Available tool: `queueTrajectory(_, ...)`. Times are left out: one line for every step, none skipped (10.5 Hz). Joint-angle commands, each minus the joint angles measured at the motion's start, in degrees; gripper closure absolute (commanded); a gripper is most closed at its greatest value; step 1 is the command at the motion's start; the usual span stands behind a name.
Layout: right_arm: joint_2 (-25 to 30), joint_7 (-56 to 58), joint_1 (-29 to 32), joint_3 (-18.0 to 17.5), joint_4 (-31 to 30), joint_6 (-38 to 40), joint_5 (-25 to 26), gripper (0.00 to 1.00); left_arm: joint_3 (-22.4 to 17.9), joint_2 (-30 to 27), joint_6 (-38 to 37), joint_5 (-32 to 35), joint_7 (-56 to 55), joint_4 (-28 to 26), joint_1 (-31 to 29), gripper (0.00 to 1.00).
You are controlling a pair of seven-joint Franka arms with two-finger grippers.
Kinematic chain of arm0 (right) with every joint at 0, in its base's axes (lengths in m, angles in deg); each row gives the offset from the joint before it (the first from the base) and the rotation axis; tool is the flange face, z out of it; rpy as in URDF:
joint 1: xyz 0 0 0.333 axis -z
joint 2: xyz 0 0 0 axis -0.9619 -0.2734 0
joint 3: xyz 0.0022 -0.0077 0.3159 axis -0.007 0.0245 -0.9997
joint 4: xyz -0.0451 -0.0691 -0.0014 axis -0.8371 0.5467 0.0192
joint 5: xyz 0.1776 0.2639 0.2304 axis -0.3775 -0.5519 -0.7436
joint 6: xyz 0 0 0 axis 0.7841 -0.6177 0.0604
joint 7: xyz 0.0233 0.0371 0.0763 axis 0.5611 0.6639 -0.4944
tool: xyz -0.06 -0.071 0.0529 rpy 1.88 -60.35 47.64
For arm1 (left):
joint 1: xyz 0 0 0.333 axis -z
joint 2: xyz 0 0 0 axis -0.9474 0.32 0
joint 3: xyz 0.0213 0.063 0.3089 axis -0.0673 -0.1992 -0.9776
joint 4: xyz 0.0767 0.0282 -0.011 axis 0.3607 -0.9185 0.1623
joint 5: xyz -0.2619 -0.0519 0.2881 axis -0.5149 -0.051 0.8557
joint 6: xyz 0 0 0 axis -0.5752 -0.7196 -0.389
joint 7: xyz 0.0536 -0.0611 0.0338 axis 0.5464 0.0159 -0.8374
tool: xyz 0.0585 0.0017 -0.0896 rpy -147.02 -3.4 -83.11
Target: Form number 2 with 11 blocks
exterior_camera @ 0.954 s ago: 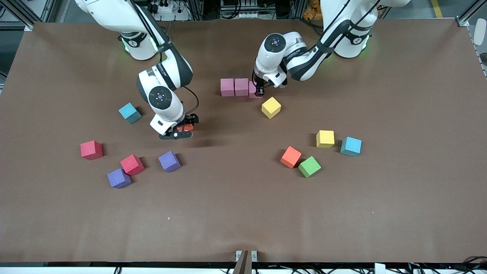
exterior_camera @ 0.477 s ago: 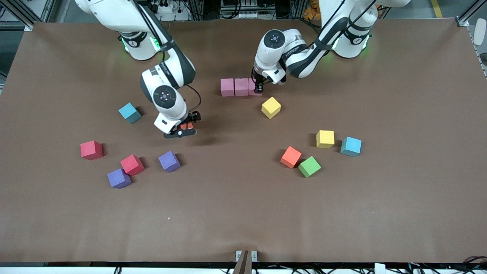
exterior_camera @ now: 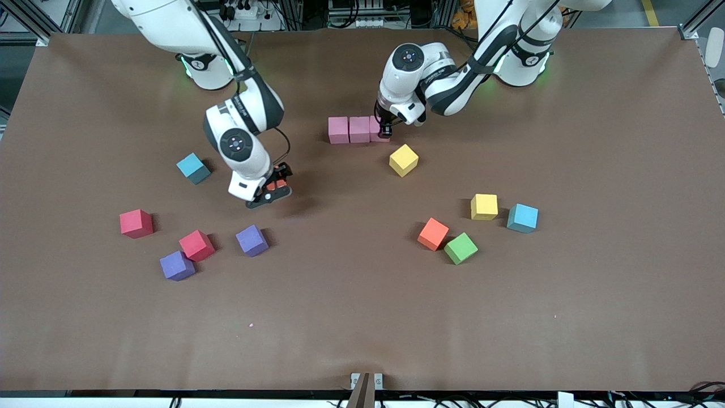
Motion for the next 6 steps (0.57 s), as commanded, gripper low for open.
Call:
queueTrajectory(0.1,0.6,-0.2,-0.7,-0.4,-0.6,0.3,0.15,-0.2,0.3,0.5,2.2,-7.9,-0.7,1.1,0.71)
queueTrajectory(0.1,0.6,-0.5,-0.8,-0.3,-0.3,0.3,0.42,-0.2,0.3,0.5,2.2,-7.9,-0.4,1.1,0.71)
queueTrajectory(0.1,0.4,-1.2,-0.8,-0.2,-0.1,0.2,0.62,-0.6,0.4,0.4,2.2,-8.1,0.1,1.2,0.71)
queueTrajectory(0.1,0.1,-1.9,-0.8,0.1,0.1,0.1,0.76,-0.7,0.5,0.3,2.2,-8.6,0.4,1.3,0.71)
queueTrajectory(0.1,-0.1,-2.2,-0.9,0.6,0.2,0.0,0.83,-0.7,0.5,0.3,2.2,-8.6,0.8,1.3,0.71)
queueTrajectory(0.2,-0.1,-2.2,-1.1,1.3,0.3,-0.3,0.83,-0.7,0.5,0.2,2.2,-8.6,0.8,1.2,0.71)
